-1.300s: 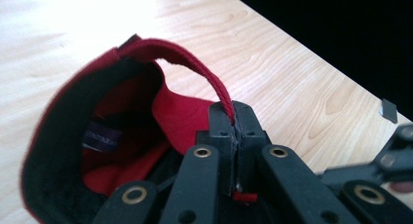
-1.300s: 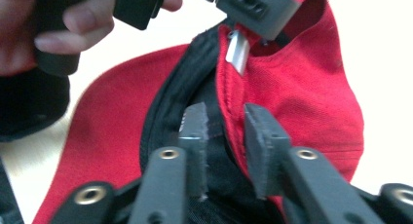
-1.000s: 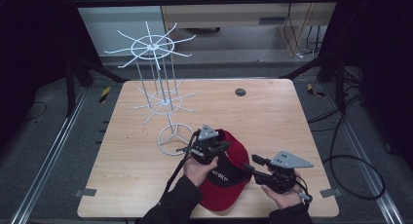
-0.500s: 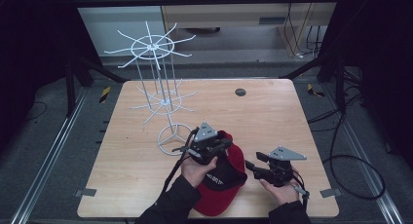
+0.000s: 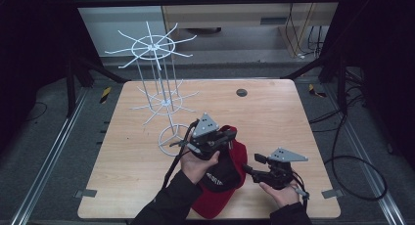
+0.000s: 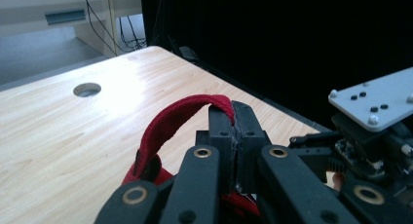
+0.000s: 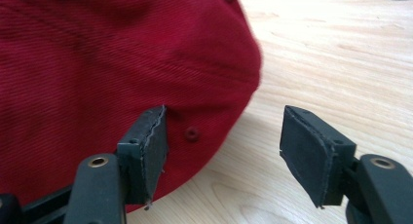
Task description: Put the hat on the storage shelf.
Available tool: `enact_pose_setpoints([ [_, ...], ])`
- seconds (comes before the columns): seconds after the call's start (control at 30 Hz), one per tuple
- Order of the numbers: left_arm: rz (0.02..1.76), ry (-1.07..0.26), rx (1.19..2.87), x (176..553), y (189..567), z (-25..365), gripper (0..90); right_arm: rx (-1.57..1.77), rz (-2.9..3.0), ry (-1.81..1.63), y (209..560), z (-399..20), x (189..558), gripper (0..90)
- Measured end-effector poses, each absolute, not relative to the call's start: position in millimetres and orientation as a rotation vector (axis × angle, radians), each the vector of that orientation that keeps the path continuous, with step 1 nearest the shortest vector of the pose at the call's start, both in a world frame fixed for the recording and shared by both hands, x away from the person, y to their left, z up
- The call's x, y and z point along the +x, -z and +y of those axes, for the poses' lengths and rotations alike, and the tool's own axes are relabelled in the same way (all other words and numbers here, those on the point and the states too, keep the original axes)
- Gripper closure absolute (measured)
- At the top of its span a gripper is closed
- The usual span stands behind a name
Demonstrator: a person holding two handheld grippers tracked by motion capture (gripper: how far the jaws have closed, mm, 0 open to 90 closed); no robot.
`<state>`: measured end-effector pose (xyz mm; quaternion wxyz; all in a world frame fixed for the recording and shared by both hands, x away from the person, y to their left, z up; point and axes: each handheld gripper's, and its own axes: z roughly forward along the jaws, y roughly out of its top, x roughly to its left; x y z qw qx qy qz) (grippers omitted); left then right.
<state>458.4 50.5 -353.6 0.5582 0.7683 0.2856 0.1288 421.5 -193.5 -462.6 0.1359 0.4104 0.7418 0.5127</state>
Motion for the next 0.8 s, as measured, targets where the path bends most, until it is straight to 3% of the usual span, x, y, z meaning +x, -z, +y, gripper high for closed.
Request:
enact_pose_setpoints([
  [0.2, 0.642, -0.293, 1.805, 454.9, 344.1, 45.2, 88.4, 1.168, 2.14, -1.549, 460.1, -191.9, 423.8, 34.4],
  [0.37, 0.605, -0.29, 1.806, 447.7, 338.7, 40.3, 88.5, 1.189, 2.145, -1.582, 461.2, -192.2, 427.0, 41.1],
  [0.4, 0.595, -0.288, 1.812, 446.7, 337.8, 39.7, 88.5, 1.199, 2.146, -1.59, 461.4, -191.8, 427.6, 47.1],
  [0.43, 0.589, -0.289, 1.817, 445.8, 337.4, 38.8, 88.5, 1.199, 2.146, -1.59, 461.4, -191.8, 427.6, 47.1],
  [0.47, 0.586, -0.287, 1.819, 445.0, 337.4, 38.1, 88.5, 1.199, 2.163, -1.581, 461.9, -191.2, 428.8, 55.9],
  [0.5, 0.583, -0.287, 1.821, 444.5, 337.4, 37.7, 88.5, 1.199, 2.163, -1.581, 461.9, -191.2, 428.8, 55.9],
  [0.63, 0.575, -0.275, 1.824, 444.0, 337.4, 36.6, 88.5, 1.192, 2.171, -1.534, 461.2, -190.8, 429.0, 87.3],
  [0.8, 0.563, -0.282, 1.824, 442.2, 334.5, 36.9, 88.5, 1.191, 2.149, -1.557, 454.3, -194.6, 425.5, 90.0],
])
